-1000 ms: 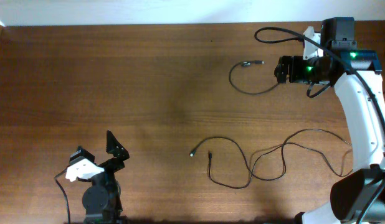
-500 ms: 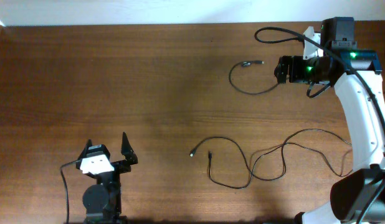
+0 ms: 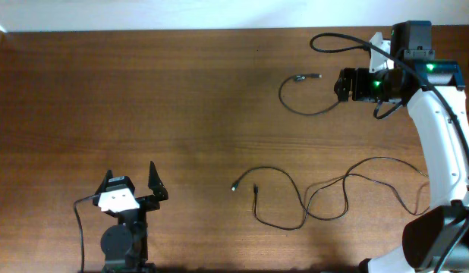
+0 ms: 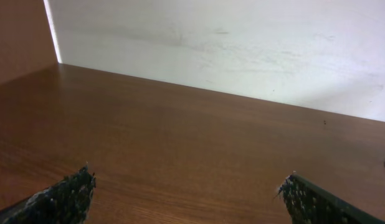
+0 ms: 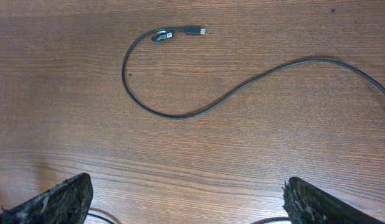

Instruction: Untangle cables

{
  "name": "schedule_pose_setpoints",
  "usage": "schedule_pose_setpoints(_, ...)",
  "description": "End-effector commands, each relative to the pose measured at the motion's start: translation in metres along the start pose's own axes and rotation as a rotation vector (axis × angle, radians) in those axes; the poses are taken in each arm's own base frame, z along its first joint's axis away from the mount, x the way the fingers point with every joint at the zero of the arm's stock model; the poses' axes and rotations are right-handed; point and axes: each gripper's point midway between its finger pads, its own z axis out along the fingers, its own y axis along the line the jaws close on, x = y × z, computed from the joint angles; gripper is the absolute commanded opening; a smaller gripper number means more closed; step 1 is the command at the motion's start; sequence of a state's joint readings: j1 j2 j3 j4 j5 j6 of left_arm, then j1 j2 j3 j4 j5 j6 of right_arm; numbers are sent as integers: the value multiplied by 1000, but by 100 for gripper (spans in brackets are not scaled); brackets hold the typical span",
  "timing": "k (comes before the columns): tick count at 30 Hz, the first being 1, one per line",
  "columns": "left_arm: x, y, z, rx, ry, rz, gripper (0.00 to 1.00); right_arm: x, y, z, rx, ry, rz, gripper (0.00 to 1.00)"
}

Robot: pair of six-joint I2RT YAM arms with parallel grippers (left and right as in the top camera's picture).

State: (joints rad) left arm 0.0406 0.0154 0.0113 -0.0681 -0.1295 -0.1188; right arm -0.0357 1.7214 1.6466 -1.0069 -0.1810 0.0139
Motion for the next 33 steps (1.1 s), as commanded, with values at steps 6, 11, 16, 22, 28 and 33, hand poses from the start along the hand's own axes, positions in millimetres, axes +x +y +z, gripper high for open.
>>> schedule_pose_setpoints(6,1,-2,-1,14,1,19,99,-3,0,-5,8,-15,-15,99)
schedule_pose_setpoints(11,1,-2,-1,14,1,19,99,-3,0,-4,8,-13,-15,99)
schedule_pose_setpoints(16,1,-2,-1,14,1,19,99,-12,-13,-4,85,-50,-20,99)
schedule_pose_setpoints(22,1,-2,-1,14,1,19,99,-33,-6,-22,80,-250,-53,99)
schedule_pose_setpoints(28,1,-2,-1,15,1,20,99,-15,-5,-30,40,-595,8,99)
schedule_pose_setpoints(33,1,-2,-1,14,1,19,99,25,-6,-36,26,-804,-23,98)
